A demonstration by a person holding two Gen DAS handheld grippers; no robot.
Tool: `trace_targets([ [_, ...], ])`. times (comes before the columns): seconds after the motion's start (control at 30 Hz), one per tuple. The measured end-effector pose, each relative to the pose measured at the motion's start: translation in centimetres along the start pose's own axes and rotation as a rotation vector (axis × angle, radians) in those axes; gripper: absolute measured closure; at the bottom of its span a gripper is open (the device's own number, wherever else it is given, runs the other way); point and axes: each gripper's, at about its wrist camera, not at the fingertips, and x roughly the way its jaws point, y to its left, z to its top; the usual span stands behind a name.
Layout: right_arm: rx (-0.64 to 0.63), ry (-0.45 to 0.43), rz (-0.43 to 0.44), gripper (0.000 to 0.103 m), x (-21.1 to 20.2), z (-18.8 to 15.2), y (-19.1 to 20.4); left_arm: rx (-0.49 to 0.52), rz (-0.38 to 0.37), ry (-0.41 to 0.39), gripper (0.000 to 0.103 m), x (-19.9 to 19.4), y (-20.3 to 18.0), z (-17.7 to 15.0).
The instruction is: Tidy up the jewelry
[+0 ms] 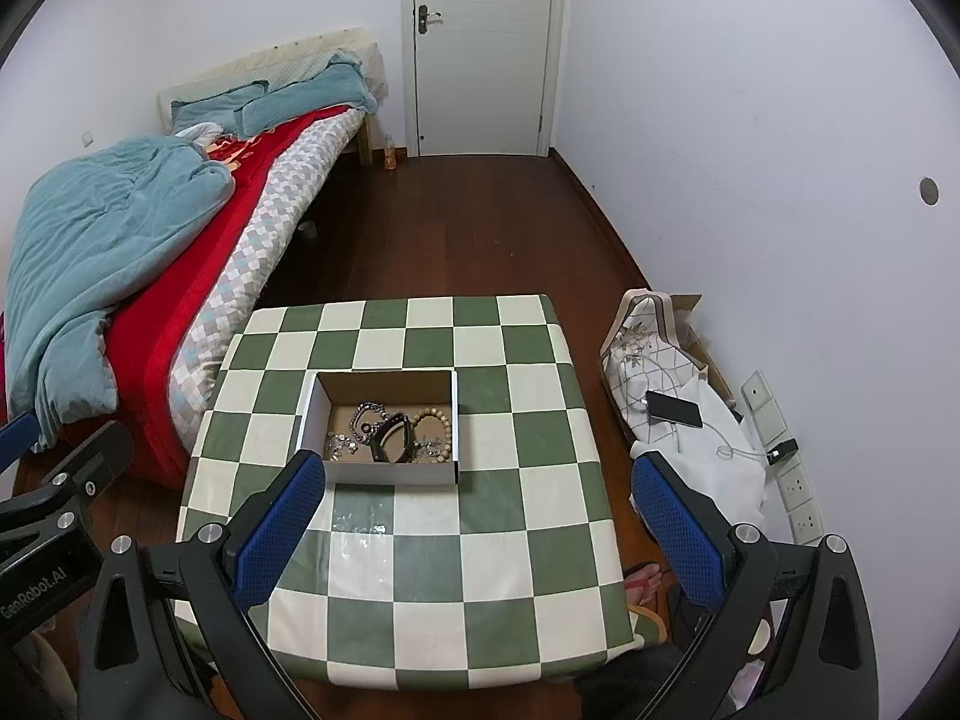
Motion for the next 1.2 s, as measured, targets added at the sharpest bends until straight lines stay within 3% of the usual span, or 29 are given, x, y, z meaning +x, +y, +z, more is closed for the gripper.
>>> trace_targets([
  [1.2,-0.015,-0.001,0.013,0.0,-0.93,0.66,0.14,0.01,0.015,-0.023,0.0,-1.01,0.26,0.52],
])
